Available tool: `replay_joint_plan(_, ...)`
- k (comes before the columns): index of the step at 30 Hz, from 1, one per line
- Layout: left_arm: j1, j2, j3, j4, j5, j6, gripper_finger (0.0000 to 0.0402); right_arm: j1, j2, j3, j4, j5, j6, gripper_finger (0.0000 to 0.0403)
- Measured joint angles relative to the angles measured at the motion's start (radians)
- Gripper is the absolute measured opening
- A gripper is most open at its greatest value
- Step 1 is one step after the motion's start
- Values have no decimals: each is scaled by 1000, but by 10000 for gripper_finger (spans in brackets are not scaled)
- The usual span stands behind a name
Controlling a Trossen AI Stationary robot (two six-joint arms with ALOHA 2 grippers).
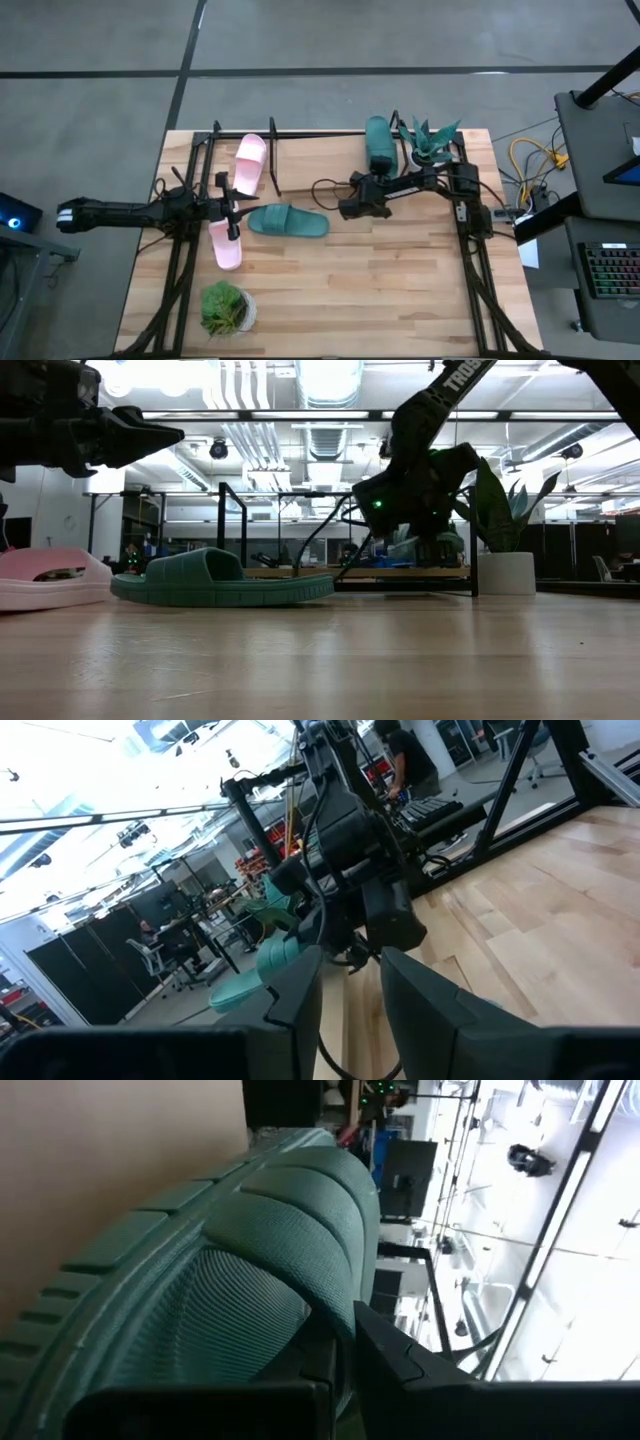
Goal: Pick and place slides into the shelf
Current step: Put the right green slide on the shelf
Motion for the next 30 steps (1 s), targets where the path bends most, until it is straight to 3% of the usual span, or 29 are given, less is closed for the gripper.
replay_joint_plan(22,0,0,0,0,0,0,91,2,-7,-89,123,49,60,13)
replay_joint_plan(30,0,18,0,-2,0,0,91,2,-7,-87,123,-48,26,38)
